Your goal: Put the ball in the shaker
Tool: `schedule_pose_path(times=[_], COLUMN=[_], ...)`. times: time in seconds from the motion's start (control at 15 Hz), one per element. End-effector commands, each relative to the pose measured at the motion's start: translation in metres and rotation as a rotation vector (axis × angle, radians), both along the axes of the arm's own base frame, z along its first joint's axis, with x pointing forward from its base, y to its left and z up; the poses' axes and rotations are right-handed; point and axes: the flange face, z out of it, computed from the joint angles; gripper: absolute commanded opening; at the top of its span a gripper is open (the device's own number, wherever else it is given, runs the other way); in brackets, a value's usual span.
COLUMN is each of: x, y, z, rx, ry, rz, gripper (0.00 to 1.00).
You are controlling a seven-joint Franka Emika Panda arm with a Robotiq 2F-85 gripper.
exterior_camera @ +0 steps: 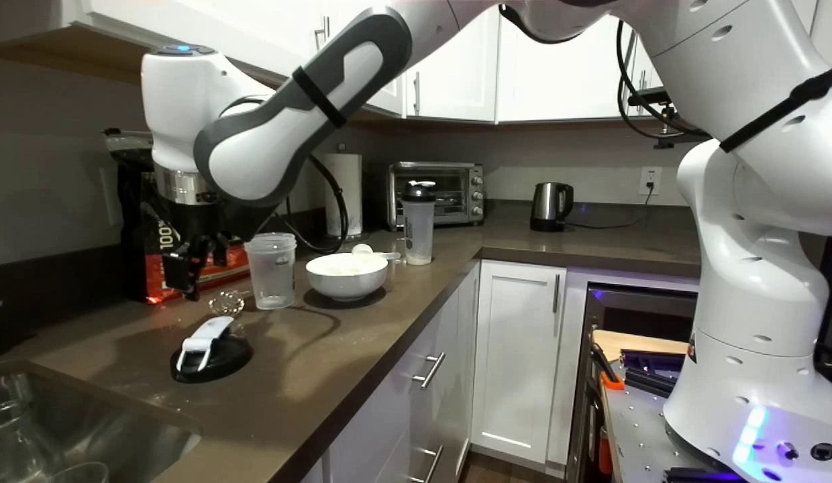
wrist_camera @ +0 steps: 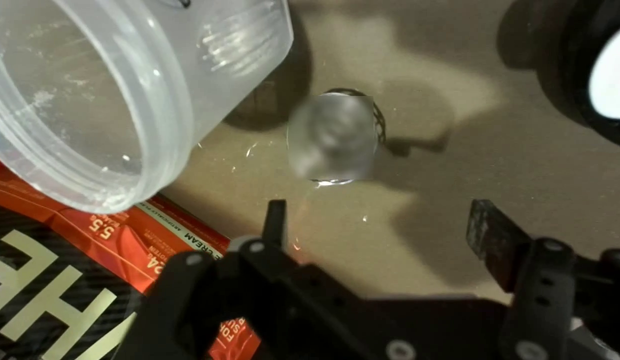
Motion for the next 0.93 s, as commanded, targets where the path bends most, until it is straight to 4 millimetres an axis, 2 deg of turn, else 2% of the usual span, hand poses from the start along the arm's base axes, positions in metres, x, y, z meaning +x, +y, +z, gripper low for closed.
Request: schedule_pose_path(times=[0.0,0.07,0.2,0.33,0.67,0.87], x=[0.011,0.012,0.015,0.017,0.021,0.019], y=[0.0,0.0,-0.001,-0.002,-0.003,-0.004], z=[-0.003,-0.004,-0.006,-0.008,-0.012,-0.017], rx=[-0.044,-0.05,-0.057,-0.074,-0.106,-0.121], ry=[-0.004,-0.001,0.004,0.007,0.012,0.038], rz=[-0.03,-0.035,-0.042,-0.05,-0.059,-0.081], gripper=[1.0,0.81,0.87,0.84,0.92,0.91])
